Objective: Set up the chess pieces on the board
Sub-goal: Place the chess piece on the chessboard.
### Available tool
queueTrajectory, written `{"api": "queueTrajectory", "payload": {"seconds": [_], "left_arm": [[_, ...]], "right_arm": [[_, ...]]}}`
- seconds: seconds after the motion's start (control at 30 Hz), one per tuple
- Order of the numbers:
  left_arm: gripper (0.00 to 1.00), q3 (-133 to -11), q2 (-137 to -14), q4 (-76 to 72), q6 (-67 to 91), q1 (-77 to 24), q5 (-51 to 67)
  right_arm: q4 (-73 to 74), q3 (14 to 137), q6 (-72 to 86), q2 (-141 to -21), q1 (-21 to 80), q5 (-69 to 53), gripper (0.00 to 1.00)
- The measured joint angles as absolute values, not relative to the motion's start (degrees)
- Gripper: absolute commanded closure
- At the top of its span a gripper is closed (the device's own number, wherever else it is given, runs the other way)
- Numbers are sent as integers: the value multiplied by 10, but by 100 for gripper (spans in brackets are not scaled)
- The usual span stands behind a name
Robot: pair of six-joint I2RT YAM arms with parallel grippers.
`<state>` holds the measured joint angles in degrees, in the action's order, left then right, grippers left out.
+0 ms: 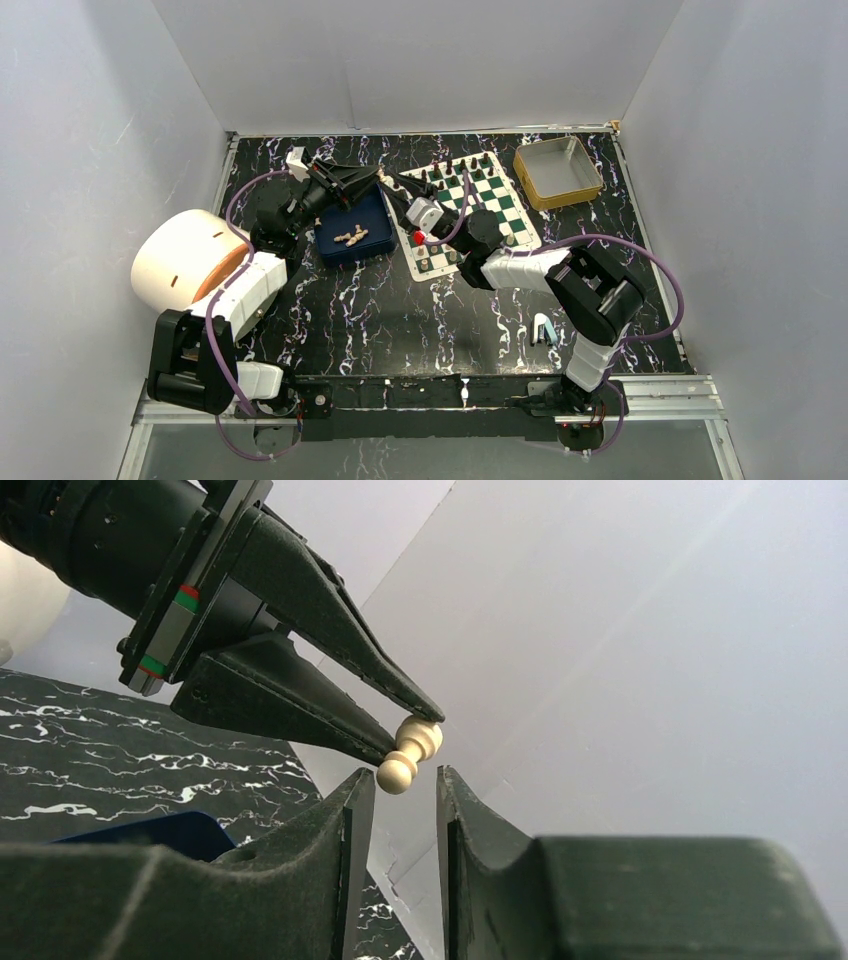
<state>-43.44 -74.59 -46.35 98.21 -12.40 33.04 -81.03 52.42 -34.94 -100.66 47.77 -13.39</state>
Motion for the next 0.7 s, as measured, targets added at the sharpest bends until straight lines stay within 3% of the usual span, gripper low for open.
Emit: {"api": "queueTrajectory", "payload": {"seconds": [0.1,0.2,0.3,0.4,0.7], "left_arm": [[97,-434,-746,-463,982,-124,330],[97,-432,-746,-468,983,-124,329],[97,-426,-746,-473,987,-124,326],[97,-420,-746,-474,989,-124,324],[94,-416,-746,-476,991,-124,319]], "right_arm": [[-811,524,-350,-1007,478,-132,72],[-810,524,-349,-1007,479,-132,72],[-810,524,-349,-1009,480,-132,65],[-811,524,-349,-1010,481,-131,63],[-811,524,-349,-1012,483,-124,91]]}}
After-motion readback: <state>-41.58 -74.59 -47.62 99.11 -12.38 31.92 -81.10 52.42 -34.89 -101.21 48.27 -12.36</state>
